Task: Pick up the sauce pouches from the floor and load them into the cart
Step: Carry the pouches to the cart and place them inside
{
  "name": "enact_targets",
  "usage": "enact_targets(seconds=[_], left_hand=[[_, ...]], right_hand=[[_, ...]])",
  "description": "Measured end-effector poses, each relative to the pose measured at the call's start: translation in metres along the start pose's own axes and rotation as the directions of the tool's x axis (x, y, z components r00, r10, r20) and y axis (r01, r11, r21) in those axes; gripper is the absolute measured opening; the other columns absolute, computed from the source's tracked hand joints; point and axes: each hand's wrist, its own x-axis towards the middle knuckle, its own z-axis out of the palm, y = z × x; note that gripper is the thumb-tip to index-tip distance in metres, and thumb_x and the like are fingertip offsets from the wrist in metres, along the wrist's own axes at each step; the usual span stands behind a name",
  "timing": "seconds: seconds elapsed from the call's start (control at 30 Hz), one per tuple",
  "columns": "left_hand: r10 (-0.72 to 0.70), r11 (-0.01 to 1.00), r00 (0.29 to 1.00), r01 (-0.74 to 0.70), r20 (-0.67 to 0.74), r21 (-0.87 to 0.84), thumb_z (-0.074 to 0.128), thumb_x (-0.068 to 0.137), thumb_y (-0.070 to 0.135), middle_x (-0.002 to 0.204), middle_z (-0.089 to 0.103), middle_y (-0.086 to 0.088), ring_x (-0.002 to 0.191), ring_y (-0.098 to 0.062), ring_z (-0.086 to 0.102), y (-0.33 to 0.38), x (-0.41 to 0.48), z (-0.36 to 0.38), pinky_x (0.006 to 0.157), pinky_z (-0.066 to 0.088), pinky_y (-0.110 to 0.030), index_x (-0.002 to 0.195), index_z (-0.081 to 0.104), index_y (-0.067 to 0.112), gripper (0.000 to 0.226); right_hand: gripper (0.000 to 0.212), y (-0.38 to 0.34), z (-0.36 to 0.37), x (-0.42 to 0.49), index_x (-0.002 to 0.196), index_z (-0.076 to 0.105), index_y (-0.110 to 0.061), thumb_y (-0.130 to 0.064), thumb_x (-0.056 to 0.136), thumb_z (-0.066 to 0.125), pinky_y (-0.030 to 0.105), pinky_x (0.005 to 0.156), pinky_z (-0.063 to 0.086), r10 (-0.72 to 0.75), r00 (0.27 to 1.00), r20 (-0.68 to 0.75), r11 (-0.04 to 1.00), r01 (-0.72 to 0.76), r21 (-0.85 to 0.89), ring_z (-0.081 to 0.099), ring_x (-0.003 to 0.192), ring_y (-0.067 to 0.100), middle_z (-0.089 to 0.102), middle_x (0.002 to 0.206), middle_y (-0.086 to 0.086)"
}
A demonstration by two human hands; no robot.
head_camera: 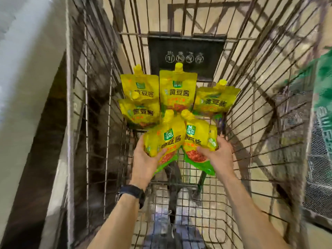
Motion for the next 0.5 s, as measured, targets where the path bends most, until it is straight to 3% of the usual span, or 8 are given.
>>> enact_targets(seconds=[0.03,0.13,0.23,0.3,0.37,0.43,0.5], left_hand=[[-0.015,1.000,1.000,0.015,-0.002,0.013,0.084,0.078,0.008,0.118,0.069,0.004,0.105,-0.002,0.067,-0.009,0.000,0.004,0.093,0.050,-0.019,0.131,0.054,0.014,0.060],[-0.043,0.998,0.998,0.045,-0.040,0.040,0.080,0.078,-0.004,0.100,0.066,0.006,0.083,0.019,0.062,-0.024,0.002,0.000,0.077,0.046,-0.004,0.115,0.053,0.013,0.049],[-0.017,0.995,0.996,0.025,-0.086,0.095,0.083,0.073,-0.006,0.100,0.067,0.001,0.086,0.009,0.063,-0.019,0.003,-0.019,0.082,0.050,-0.021,0.101,0.056,0.023,0.049],[0.066,0.988,0.992,-0.050,-0.108,0.144,0.084,0.072,-0.003,0.099,0.068,0.008,0.090,0.001,0.064,-0.004,0.006,-0.032,0.085,0.051,-0.024,0.097,0.059,0.031,0.049],[0.135,0.966,0.990,-0.122,-0.044,0.227,0.085,0.074,0.004,0.093,0.067,0.017,0.087,0.008,0.063,0.014,0.008,-0.038,0.083,0.050,-0.014,0.099,0.062,0.031,0.043],[0.149,0.929,0.987,-0.163,0.066,0.331,0.086,0.075,0.013,0.082,0.063,0.022,0.079,0.014,0.060,0.030,0.009,-0.036,0.070,0.043,-0.003,0.103,0.067,0.029,0.037],[0.171,0.847,0.975,-0.220,0.145,0.484,0.086,0.076,0.025,0.082,0.063,0.015,0.076,0.005,0.062,0.035,0.009,-0.030,0.062,0.039,-0.006,0.103,0.074,0.024,0.030]], right_hand=[[0.039,0.008,0.002,0.001,0.102,0.069,-0.014,-0.001,0.068,0.084,0.021,0.081,0.055,0.002,1.000,-0.012,1.000,-0.002,-0.011,0.067,0.085,-0.003,0.071,0.092,-0.002],[0.040,0.017,0.005,0.000,0.103,0.071,-0.009,0.004,0.068,0.083,0.028,0.080,0.057,-0.010,1.000,-0.013,1.000,0.010,-0.010,0.069,0.081,0.008,0.074,0.092,0.001],[0.040,0.011,0.000,0.000,0.101,0.068,-0.016,0.004,0.069,0.082,0.013,0.071,0.051,-0.034,0.999,0.035,0.998,0.035,-0.047,0.066,0.074,-0.004,0.072,0.088,-0.007],[0.040,-0.001,-0.005,0.002,0.094,0.066,-0.026,-0.001,0.069,0.084,0.013,0.067,0.049,-0.042,0.995,0.096,0.992,0.053,-0.113,0.065,0.072,-0.008,0.070,0.085,-0.013],[0.037,-0.018,-0.004,0.007,0.094,0.063,-0.030,-0.016,0.070,0.086,0.022,0.069,0.051,-0.042,0.987,0.153,0.975,0.074,-0.208,0.067,0.078,-0.002,0.070,0.087,-0.012],[0.046,-0.034,0.003,0.017,0.106,0.062,-0.032,-0.047,0.068,0.083,0.034,0.077,0.053,-0.034,0.987,0.154,0.925,0.090,-0.369,0.068,0.091,0.013,0.072,0.096,-0.006],[0.061,-0.055,0.014,0.025,0.124,0.060,-0.036,-0.063,0.071,0.072,0.036,0.084,0.050,-0.027,0.987,0.155,0.821,0.111,-0.560,0.065,0.103,0.023,0.072,0.105,0.001]])
